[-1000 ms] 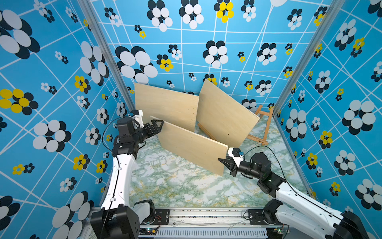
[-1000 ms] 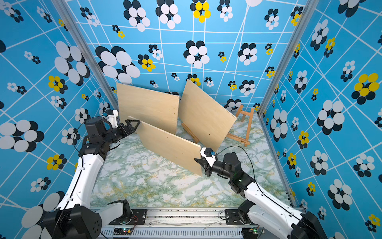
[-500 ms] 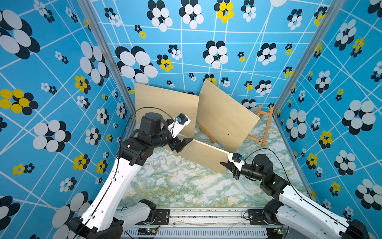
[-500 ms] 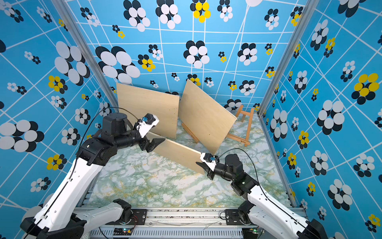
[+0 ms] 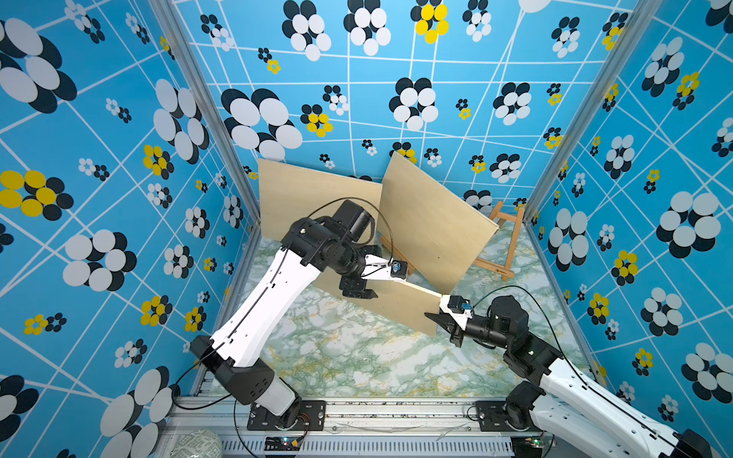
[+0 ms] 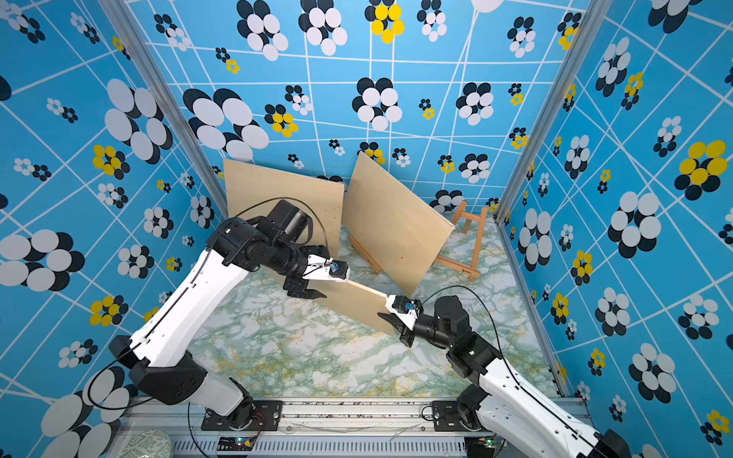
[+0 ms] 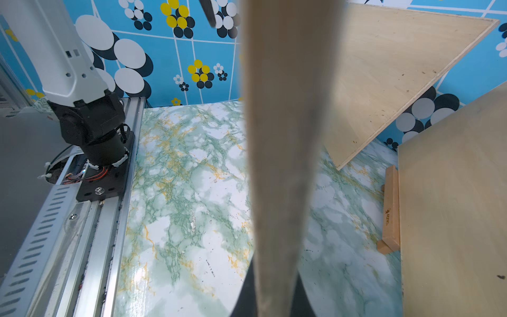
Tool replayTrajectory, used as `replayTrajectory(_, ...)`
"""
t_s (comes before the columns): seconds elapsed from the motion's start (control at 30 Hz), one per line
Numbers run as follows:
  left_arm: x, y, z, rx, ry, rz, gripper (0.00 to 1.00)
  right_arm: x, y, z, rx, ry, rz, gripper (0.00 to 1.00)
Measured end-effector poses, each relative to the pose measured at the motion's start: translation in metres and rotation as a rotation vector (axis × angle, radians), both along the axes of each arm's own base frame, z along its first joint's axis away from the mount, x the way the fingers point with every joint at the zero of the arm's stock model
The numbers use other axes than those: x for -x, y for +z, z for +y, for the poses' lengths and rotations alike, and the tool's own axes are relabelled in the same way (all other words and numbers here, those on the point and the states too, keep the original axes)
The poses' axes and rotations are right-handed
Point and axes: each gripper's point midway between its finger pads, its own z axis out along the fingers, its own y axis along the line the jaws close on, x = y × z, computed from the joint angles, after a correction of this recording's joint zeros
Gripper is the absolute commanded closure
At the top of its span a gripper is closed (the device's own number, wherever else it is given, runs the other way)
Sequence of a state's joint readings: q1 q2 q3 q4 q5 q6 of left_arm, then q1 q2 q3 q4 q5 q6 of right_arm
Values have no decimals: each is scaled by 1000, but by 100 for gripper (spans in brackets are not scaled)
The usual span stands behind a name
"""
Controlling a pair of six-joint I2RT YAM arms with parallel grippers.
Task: Assemble the easel
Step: Pick up the drawing board from the center of the board.
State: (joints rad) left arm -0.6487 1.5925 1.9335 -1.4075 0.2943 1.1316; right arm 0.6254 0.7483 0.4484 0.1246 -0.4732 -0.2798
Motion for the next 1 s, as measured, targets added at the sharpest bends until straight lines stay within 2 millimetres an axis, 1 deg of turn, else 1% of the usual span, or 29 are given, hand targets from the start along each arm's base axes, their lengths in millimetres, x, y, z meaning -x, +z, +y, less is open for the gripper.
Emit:
replayTrajectory(0.03,-1,-7,2,-31,-2,14,32,1,0,0,0,1,1,100)
replayTrajectory(0.1,-3,-18,6,-89,-3,32,47,2,0,-1,0,5,2,100)
replayTrajectory(0.17,-6,-20,9,-119,2,27,55,4,0,-1,0,10,3,100)
replayTrajectory(0.2,-7,-20,10,-129,5,25,63,5,0,-1,1,14,2,100)
replayTrajectory(0.3,-8,-19,13,-145,13,18,74,7,0,1,4,31,-3,100)
replayTrajectory(0.4,-6,-18,14,-147,3,18,92,9,0,2,8,43,-9,100)
replayTrajectory(0.43,0,-20,17,-168,-31,29,99,8,0,2,16,49,-33,100)
replayTrajectory(0.53,7,-20,21,-189,-50,44,100,13,-1,5,14,75,-21,100)
replayTrajectory(0.6,7,-20,21,-188,-49,45,100,13,-1,5,13,77,-18,100)
replayTrajectory(0.63,8,-20,20,-187,-50,47,100,13,-1,5,12,78,-17,95)
replayTrajectory(0.7,8,-20,20,-186,-50,48,100,13,-1,5,11,78,-17,76)
replayTrajectory(0.73,8,-20,21,-187,-47,50,100,13,-1,5,3,74,-1,71)
replayTrajectory(0.93,6,-28,20,-208,-15,84,100,11,5,9,-39,74,27,70)
replayTrajectory(1.0,7,-31,16,-206,-17,101,100,11,9,13,-55,86,24,70)
